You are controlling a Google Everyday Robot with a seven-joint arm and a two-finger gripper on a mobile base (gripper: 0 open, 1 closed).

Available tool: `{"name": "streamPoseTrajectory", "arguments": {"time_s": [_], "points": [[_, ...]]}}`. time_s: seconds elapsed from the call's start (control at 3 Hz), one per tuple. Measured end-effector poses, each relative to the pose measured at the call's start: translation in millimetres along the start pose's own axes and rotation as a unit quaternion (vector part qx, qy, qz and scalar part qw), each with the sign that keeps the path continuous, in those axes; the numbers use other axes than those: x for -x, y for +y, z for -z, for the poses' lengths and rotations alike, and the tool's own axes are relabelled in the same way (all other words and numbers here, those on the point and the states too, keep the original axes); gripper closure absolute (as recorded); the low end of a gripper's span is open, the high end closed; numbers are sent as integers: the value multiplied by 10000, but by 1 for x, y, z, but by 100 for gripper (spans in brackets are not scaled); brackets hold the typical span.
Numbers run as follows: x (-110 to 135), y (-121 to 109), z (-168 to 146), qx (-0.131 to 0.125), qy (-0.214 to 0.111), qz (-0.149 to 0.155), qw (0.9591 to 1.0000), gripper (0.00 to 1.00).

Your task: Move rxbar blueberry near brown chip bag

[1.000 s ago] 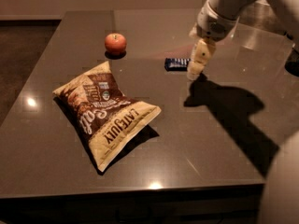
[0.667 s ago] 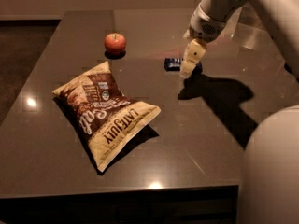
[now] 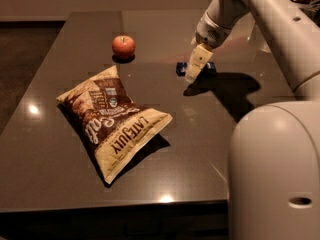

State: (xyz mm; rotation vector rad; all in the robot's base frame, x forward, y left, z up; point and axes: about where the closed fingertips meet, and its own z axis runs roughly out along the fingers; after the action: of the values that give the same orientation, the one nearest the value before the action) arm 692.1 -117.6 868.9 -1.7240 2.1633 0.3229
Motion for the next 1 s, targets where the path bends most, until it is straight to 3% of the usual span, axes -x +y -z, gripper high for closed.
{"name": "streamPoseTrajectory", "arguments": {"time_s": [0.67,1.0], "points": [[-10,-24,-23,200,-215,-315,9991,2],[-9,-27,-23,234,-336,-367,9985,33]]}}
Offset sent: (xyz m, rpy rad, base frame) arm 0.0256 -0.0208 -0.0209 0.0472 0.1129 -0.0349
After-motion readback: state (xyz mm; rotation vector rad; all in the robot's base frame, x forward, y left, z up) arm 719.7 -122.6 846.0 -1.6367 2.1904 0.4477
